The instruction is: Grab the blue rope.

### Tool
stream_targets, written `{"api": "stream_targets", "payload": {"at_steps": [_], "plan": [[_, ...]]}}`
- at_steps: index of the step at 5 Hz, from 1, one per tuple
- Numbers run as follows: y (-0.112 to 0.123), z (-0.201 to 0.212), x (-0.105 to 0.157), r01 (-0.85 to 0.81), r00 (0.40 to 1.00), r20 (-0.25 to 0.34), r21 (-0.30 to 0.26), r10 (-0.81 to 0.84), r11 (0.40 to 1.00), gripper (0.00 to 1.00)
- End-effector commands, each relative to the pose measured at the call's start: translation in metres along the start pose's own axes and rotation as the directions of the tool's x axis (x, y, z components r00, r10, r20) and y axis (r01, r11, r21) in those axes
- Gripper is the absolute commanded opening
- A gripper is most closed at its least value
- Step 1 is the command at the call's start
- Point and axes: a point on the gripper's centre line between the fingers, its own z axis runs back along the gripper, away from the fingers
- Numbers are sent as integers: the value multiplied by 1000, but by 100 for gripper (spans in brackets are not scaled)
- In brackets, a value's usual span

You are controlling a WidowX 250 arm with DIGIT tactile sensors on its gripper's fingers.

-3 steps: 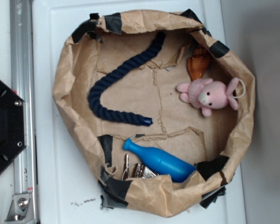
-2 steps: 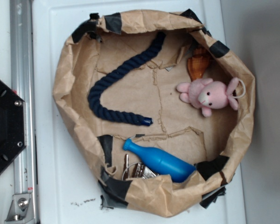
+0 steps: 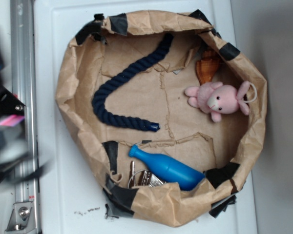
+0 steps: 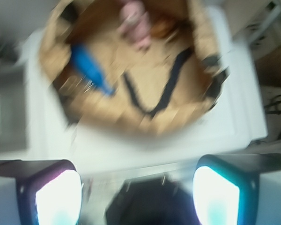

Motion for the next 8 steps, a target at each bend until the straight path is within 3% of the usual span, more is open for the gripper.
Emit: {"api": "stream_targets", "payload": {"at_steps": [1, 2, 3, 4, 5, 6, 8], "plan": [[-3, -80, 71, -67, 998, 1, 231, 68, 971, 100], [-27, -132, 71, -20, 995, -91, 132, 32, 991, 100], [-60, -165, 56, 99, 991, -97, 84, -90, 992, 100], [-56, -181, 38, 86, 986, -146, 48, -79, 995, 100], [-22, -185, 25, 19, 990, -141, 77, -8, 997, 100], [-4, -180, 18, -14, 995, -99, 72, 22, 997, 100], [-5, -163, 8, 13, 998, -69, 85, -7, 996, 100]]}}
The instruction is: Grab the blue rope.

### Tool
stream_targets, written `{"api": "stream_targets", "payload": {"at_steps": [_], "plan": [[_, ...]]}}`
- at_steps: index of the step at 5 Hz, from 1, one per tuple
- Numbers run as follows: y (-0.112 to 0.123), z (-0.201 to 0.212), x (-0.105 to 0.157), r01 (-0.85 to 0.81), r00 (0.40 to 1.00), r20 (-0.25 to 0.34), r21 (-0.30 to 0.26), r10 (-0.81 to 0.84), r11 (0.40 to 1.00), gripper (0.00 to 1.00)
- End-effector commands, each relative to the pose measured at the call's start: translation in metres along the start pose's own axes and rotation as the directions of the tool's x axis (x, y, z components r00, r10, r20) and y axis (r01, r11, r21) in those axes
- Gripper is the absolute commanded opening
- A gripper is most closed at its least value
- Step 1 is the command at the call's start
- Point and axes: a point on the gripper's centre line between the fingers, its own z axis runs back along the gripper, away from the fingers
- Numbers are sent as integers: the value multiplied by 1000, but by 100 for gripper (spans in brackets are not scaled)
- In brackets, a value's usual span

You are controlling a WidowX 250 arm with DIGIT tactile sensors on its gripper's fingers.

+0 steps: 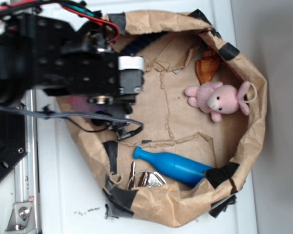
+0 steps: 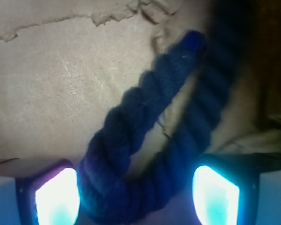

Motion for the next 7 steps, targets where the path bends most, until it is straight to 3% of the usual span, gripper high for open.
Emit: {"api": "stream_targets", "payload": {"at_steps": [1, 2, 3, 4, 5, 6, 7], "plan": [[-2, 9, 1, -15, 999, 34, -28, 16, 1000, 100], [-7, -1, 4, 2, 1000, 11, -24, -2, 1000, 100], [-10, -8, 2, 9, 1000, -7, -19, -9, 1000, 88], [-17, -10, 7, 23, 1000, -14, -8, -23, 1000, 0], [-29, -10, 11, 62, 998, -15, 1, -62, 998, 90], [-36, -6, 11, 82, 997, -3, 1, -82, 997, 100], [-36, -4, 10, 81, 997, 2, -4, -81, 997, 100]]}}
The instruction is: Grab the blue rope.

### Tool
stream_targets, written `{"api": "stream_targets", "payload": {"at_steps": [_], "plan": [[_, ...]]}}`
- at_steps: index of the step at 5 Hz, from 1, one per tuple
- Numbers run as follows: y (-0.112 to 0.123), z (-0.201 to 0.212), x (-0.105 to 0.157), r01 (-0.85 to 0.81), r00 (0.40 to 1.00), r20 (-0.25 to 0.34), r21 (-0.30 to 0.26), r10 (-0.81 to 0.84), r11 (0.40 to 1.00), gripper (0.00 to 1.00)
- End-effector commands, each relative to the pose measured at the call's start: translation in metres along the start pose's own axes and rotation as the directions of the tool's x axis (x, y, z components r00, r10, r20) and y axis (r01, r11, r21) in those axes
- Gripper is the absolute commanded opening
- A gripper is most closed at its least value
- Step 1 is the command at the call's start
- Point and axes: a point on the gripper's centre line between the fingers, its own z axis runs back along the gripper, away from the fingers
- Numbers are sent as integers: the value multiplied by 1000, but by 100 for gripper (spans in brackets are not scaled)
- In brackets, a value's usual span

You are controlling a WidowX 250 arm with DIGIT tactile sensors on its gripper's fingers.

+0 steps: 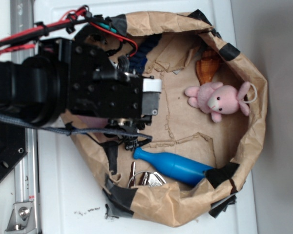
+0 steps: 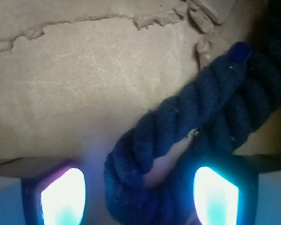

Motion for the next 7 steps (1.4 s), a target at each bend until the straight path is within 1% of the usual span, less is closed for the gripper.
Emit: {"api": "stream_targets", "payload": {"at_steps": [1, 2, 3, 4, 6, 7], "plan": [[-8, 13, 1, 14, 999, 51, -13, -14, 1000, 100], [-11, 5, 5, 13, 1000, 20, -11, -13, 1000, 100], [-19, -9, 9, 48, 996, -72, 10, -48, 999, 100], [-15, -11, 4, 4, 997, -79, -31, -6, 1000, 0], [-16, -11, 3, 18, 997, -71, -27, -20, 999, 0], [-15, -11, 3, 16, 998, -64, -34, -18, 999, 0]]}}
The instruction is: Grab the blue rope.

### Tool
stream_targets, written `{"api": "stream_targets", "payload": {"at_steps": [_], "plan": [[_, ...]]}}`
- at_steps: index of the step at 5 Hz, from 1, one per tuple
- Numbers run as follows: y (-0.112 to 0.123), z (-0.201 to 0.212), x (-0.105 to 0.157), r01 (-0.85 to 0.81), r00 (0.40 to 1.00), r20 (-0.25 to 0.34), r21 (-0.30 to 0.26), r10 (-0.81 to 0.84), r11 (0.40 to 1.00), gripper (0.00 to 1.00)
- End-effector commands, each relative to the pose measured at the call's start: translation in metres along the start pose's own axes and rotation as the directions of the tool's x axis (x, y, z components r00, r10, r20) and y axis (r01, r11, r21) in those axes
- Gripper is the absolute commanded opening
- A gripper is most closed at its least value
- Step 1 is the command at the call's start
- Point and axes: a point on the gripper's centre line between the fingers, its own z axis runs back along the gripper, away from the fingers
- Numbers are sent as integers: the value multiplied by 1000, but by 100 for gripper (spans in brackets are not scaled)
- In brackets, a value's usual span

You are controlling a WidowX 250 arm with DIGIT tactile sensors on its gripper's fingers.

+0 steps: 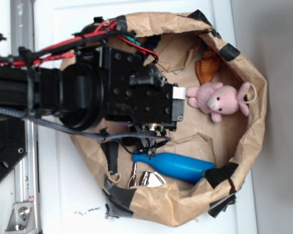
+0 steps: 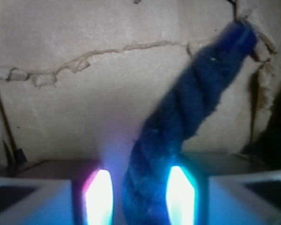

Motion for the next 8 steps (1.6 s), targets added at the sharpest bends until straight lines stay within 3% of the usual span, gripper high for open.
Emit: {"api": "stream_targets", "payload": {"at_steps": [1, 2, 3, 4, 5, 6, 7, 8], "plan": [[3, -2, -8, -6, 1000, 1, -4, 6, 1000, 0], [4, -3, -8, 141, 988, 78, -144, -130, 980, 0], [6, -3, -6, 234, 965, 164, -207, -202, 950, 0], [7, 1, -5, 311, 938, 221, -193, -268, 931, 0], [11, 17, -5, 336, 921, 254, -128, -296, 933, 0], [20, 47, -2, 315, 914, 299, -98, -274, 944, 0], [21, 81, 2, 289, 918, 290, -23, -270, 957, 0], [15, 107, 3, 266, 933, 235, 63, -273, 962, 0]]}}
